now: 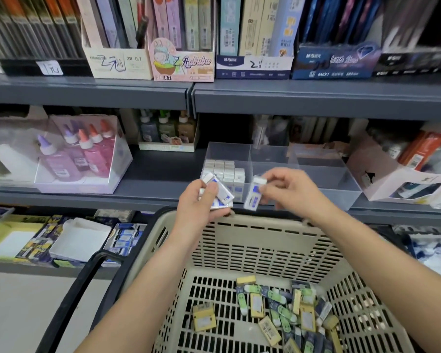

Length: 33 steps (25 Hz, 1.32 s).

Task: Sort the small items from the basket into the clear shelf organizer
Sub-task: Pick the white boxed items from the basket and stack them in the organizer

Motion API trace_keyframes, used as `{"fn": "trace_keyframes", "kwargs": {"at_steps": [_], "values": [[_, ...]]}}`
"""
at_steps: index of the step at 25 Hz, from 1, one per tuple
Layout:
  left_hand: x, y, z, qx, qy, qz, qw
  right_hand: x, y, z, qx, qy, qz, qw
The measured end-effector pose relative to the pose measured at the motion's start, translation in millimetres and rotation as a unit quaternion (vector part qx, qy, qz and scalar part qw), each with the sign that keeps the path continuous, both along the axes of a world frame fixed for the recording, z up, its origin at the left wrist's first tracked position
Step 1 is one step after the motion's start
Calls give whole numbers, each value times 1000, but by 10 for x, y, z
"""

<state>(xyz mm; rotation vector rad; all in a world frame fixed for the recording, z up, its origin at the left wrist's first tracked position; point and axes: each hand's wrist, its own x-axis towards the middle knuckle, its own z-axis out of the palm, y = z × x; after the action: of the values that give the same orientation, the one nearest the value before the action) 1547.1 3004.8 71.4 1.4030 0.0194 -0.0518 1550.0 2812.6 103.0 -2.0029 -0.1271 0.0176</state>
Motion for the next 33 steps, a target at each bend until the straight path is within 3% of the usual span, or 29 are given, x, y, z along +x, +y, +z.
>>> {"fn": "trace_keyframes", "kwargs": {"at_steps": [3, 7, 12, 22, 24, 26, 28, 30, 33], "values": [[75, -13, -79, 12, 7, -11, 1000, 434, -56, 123, -61, -76, -81, 992], [140, -21, -160, 11, 24, -37, 999, 879, -16, 37, -231, -120, -127, 957], [181, 18, -172, 10, 27, -33, 999, 1129, 108, -178, -240, -31, -56, 969], [188, 10, -158, 22, 32, -31, 999, 1050, 181, -168, -425, -66, 39, 902], [181, 10, -155, 24, 30, -28, 999, 946, 223, -109, -399, -116, 11, 910], [180, 6, -158, 24, 30, -27, 999, 766, 317, -19, -305, -140, 7, 942], [181, 4, -158, 23, 28, -29, 999, 591, 429, 74, -223, -94, 72, 968], [175, 5, -158, 17, 22, -36, 999, 490, 485, 136, -211, -51, 128, 968], [168, 8, -151, 7, 14, -45, 999, 472, 433, 212, -117, -26, 73, 990]]}}
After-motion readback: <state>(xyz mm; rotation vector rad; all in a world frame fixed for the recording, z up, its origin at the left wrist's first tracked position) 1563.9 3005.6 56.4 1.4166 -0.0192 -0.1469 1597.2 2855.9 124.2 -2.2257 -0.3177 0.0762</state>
